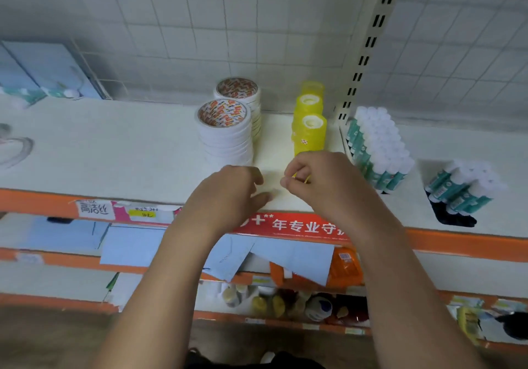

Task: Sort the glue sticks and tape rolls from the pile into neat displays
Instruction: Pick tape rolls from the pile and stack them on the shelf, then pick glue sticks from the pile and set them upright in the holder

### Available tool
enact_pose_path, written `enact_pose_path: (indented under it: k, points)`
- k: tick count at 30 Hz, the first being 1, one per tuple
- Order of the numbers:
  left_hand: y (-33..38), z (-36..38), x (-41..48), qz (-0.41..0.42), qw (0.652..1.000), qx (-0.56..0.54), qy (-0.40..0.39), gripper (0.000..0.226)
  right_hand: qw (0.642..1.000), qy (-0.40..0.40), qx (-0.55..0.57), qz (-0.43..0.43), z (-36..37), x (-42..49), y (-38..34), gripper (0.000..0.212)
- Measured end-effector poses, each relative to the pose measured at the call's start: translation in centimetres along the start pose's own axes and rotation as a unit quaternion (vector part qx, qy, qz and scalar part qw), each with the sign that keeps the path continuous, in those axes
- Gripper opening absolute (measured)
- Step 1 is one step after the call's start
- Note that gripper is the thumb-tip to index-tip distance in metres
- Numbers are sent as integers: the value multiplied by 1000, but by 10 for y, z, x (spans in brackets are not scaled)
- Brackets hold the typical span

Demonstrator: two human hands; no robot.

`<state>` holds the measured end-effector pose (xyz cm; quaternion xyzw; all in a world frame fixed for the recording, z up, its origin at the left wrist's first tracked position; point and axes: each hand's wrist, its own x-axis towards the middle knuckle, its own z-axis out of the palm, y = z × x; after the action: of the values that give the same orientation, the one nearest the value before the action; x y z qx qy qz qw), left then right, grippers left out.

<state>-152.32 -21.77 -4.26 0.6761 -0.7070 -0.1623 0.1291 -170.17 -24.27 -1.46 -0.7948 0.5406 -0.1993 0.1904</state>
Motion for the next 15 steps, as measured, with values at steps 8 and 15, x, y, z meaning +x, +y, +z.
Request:
enact_pose_path:
  k: [8,15]
  points:
    - [-103,-67,-82,-128,989,-25,66,27,982,-96,27,-161,74,32,-127,16]
    - [-219,-110,-142,-196,972,18,131,26,964,-132,6,-231,158,57,-248,36]
